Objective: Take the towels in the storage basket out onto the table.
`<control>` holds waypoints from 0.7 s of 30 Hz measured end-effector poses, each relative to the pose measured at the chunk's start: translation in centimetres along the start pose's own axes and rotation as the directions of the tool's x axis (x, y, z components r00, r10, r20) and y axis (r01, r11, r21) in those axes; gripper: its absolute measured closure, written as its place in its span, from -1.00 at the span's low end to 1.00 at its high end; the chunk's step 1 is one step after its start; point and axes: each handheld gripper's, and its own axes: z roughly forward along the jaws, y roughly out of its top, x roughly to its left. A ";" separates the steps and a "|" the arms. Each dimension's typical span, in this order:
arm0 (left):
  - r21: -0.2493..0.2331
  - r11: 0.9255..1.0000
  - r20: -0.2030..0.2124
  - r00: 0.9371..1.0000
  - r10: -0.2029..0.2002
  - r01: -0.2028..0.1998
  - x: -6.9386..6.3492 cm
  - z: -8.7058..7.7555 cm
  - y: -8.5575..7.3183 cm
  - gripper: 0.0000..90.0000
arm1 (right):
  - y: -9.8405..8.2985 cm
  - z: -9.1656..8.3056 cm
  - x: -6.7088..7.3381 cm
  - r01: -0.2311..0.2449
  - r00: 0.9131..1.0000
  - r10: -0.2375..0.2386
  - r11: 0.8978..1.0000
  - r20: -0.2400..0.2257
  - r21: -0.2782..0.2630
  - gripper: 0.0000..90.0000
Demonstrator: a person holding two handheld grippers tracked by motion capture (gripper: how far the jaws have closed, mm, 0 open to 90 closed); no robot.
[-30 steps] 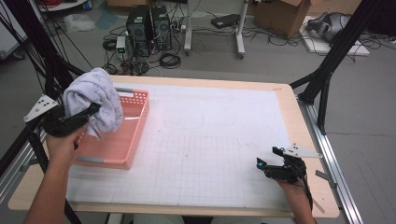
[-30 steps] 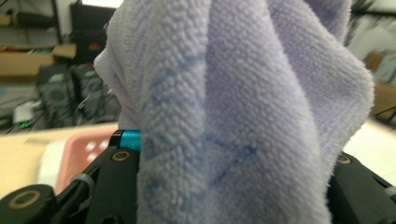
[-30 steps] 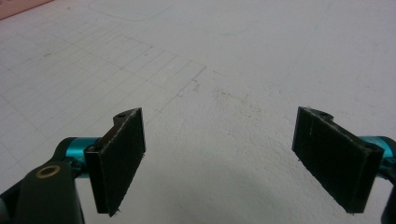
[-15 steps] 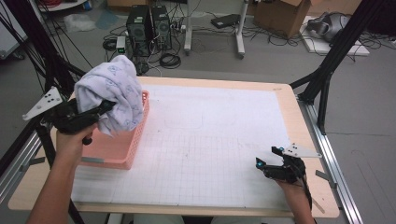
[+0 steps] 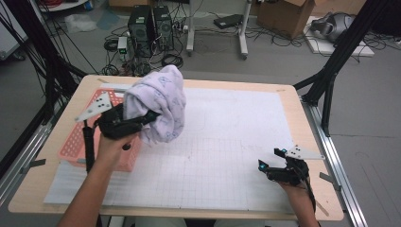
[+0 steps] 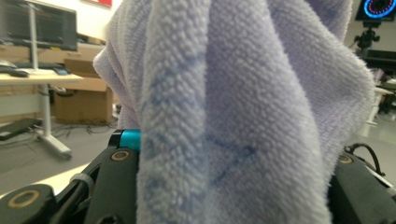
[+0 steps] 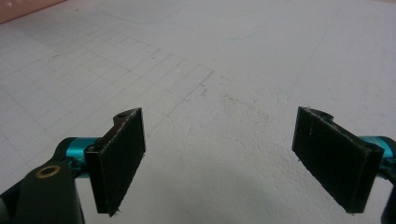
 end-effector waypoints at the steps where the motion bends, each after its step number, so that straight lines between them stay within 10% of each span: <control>1: 0.011 1.000 0.015 1.000 -0.015 0.015 -0.4 1.0 -0.7 0.11 | 0.0 0.0 0.0 -0.002 1.000 0.002 1.000 0.001 0.000 -0.64; 21: 0.194 0.979 0.131 0.987 -0.089 0.063 -5.0 12.8 -9.5 0.09 | 0.0 0.4 -0.1 0.005 1.000 -0.005 1.000 -0.007 0.013 -0.64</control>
